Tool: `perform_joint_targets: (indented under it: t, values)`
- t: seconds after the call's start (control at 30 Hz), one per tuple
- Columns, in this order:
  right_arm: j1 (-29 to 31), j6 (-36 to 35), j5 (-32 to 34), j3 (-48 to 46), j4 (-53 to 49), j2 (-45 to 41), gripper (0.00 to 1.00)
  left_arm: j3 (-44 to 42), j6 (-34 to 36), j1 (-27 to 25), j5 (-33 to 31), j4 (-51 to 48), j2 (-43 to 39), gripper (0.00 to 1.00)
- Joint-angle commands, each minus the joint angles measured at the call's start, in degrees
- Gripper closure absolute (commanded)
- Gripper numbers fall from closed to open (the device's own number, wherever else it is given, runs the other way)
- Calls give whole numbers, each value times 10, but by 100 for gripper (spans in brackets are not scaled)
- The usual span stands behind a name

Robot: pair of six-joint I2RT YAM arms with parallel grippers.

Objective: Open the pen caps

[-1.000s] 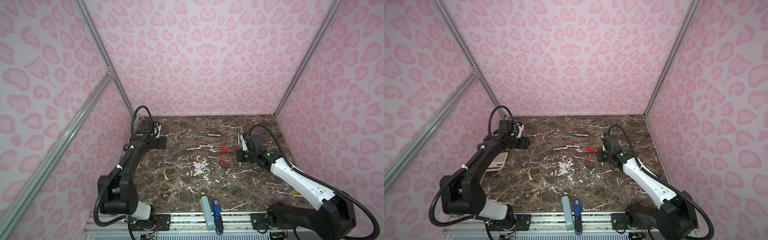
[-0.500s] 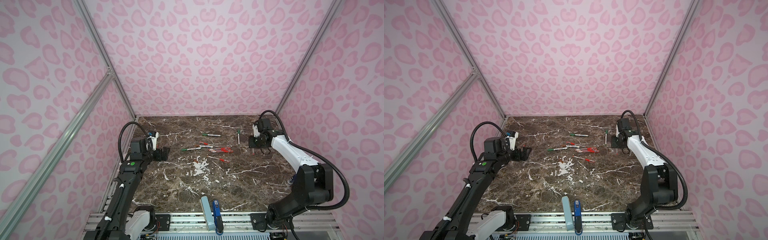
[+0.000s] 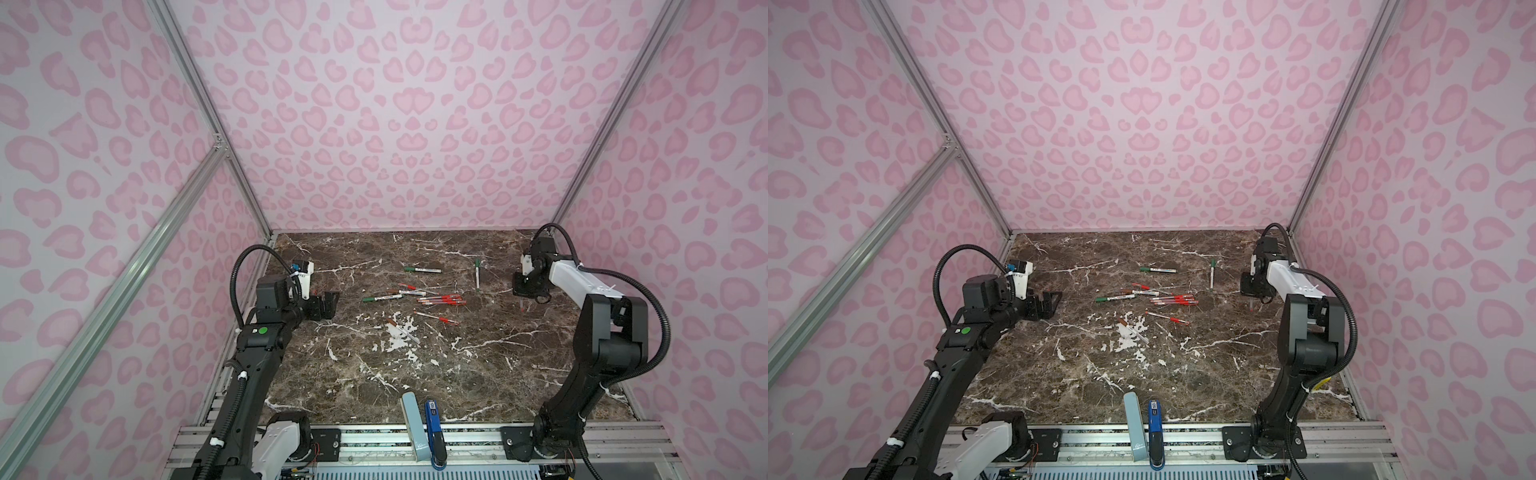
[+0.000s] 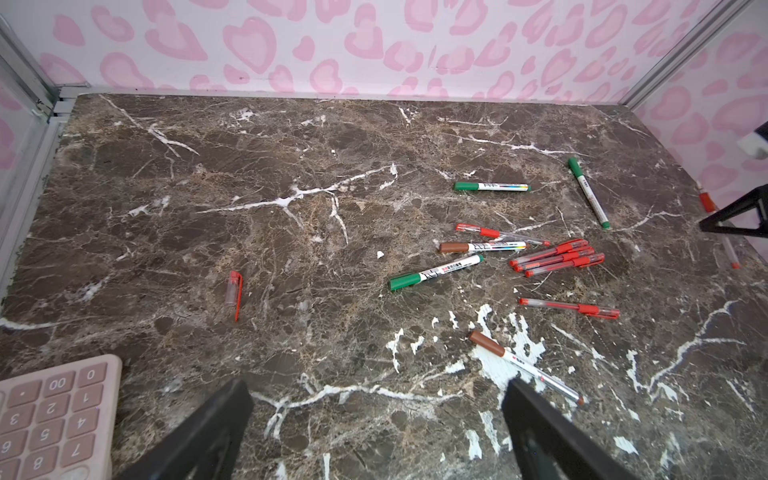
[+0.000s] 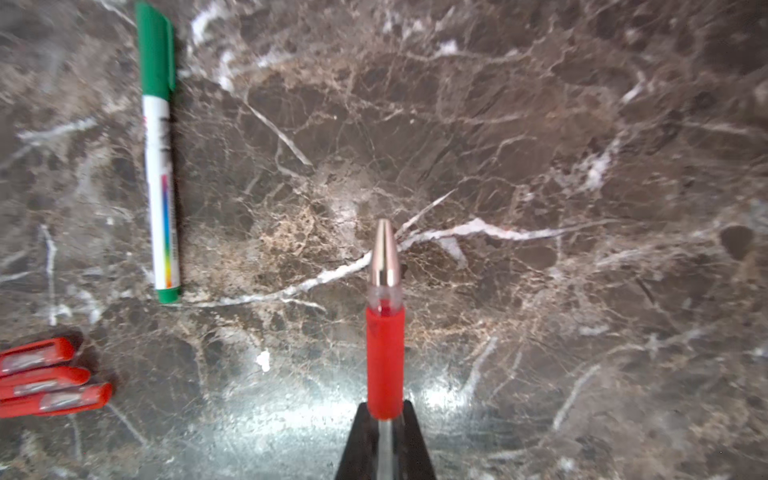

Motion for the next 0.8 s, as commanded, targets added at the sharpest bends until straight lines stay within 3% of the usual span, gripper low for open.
perform_joint_targets:
  t: [0.0,0.47,0.77]
  values:
    - [-2,-16,5,-7,14,20,100,0,-2,2,6,20,-4,2]
    - [-4,-30,24,-22,33,59,100,4,-6,10,8,17,-9,2]
    - [-2,-29,19,-19,27,65,85,5,-6,15,15,12,-13,2]
